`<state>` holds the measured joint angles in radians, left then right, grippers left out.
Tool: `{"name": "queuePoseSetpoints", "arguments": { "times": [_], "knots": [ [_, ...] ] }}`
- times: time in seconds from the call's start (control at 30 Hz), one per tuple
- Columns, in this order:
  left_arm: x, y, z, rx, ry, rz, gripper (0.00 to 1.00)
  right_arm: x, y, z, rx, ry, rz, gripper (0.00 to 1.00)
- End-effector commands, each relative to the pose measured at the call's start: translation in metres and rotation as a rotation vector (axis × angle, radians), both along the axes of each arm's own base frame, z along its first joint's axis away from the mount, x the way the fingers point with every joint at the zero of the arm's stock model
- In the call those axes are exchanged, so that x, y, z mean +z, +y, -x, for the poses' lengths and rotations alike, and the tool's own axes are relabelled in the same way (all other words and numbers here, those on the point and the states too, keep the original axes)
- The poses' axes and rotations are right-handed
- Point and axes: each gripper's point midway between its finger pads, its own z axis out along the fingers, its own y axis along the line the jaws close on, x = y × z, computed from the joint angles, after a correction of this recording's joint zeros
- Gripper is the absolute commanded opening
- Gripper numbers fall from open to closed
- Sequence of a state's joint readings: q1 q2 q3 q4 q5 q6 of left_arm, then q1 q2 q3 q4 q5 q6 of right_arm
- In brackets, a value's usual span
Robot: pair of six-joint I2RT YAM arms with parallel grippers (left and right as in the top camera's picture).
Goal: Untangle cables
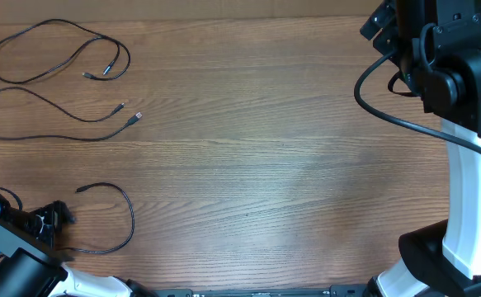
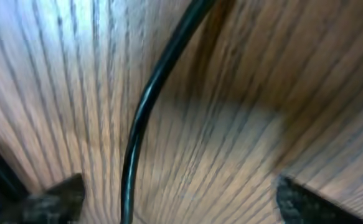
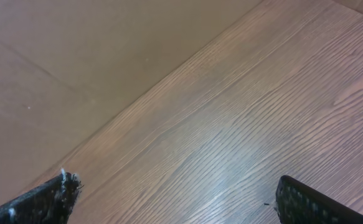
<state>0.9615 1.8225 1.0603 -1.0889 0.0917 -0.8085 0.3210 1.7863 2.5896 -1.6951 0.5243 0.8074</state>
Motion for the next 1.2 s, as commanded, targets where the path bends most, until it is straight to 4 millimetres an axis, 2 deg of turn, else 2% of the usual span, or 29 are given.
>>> {"name": "queuePoseSetpoints", "arguments": {
  "times": [0.0, 0.03, 0.07, 0.13, 0.17, 0.2, 0.3, 0.53, 0.6, 0.67, 0.7, 0.73, 0.77, 0.8, 1.0, 1.17],
  "knots": [
    [-0.001, 0.003, -0.003, -0.052, -0.036, -0.017, 0.85, 0.000, -0.002, 0.000, -0.004, 0.001, 0.016, 1.00],
    [-0.001, 0.001, -0.007, -0.046, -0.056, -0.009, 0.84, 0.000, -0.002, 0.000, -0.004, 0.001, 0.016, 1.00],
    [0.000, -0.001, -0.012, -0.037, -0.082, 0.006, 0.78, 0.000, -0.002, 0.000, -0.004, 0.001, 0.016, 1.00],
    [0.001, -0.004, -0.021, -0.023, -0.131, 0.027, 0.60, 0.000, -0.002, 0.000, -0.004, 0.001, 0.016, 1.00],
    [0.002, -0.005, -0.024, -0.019, -0.149, 0.035, 0.48, 0.000, -0.002, 0.000, -0.004, 0.001, 0.016, 1.00],
    [0.002, -0.007, -0.027, -0.013, -0.168, 0.043, 0.42, 0.000, -0.002, 0.000, -0.004, 0.001, 0.016, 1.00],
    [0.003, -0.007, -0.037, -0.002, -0.221, 0.054, 0.33, 0.000, -0.002, 0.000, -0.004, 0.001, 0.016, 1.00],
    [0.005, -0.006, -0.048, -0.005, -0.279, 0.057, 0.41, 0.000, -0.002, 0.000, -0.004, 0.001, 0.016, 1.00],
    [0.006, -0.003, -0.058, -0.069, -0.355, 0.048, 0.40, 0.000, -0.002, 0.000, -0.004, 0.001, 0.016, 1.00],
    [0.010, -0.005, -0.067, -0.121, -0.427, 0.057, 0.43, 0.000, -0.002, 0.000, -0.004, 0.001, 0.016, 1.00],
    [0.012, -0.005, -0.069, -0.128, -0.439, 0.059, 0.52, 0.000, -0.002, 0.000, -0.004, 0.001, 0.016, 1.00],
    [0.013, -0.005, -0.069, -0.127, -0.440, 0.062, 0.67, 0.000, -0.002, 0.000, -0.004, 0.001, 0.016, 1.00],
    [0.015, -0.005, -0.070, -0.127, -0.439, 0.063, 0.93, 0.000, -0.002, 0.000, -0.004, 0.001, 0.016, 1.00],
    [0.020, -0.004, -0.071, -0.139, -0.448, 0.060, 0.99, 0.000, -0.002, 0.000, -0.004, 0.001, 0.016, 1.00],
    [0.059, 0.000, -0.076, -0.219, -0.520, -0.015, 0.99, 0.000, -0.002, 0.000, -0.004, 0.002, 0.016, 1.00],
    [0.109, -0.019, -0.085, -0.359, -0.616, -0.133, 1.00, 0.000, -0.002, 0.000, -0.004, 0.001, 0.016, 1.00]
  ]
}}
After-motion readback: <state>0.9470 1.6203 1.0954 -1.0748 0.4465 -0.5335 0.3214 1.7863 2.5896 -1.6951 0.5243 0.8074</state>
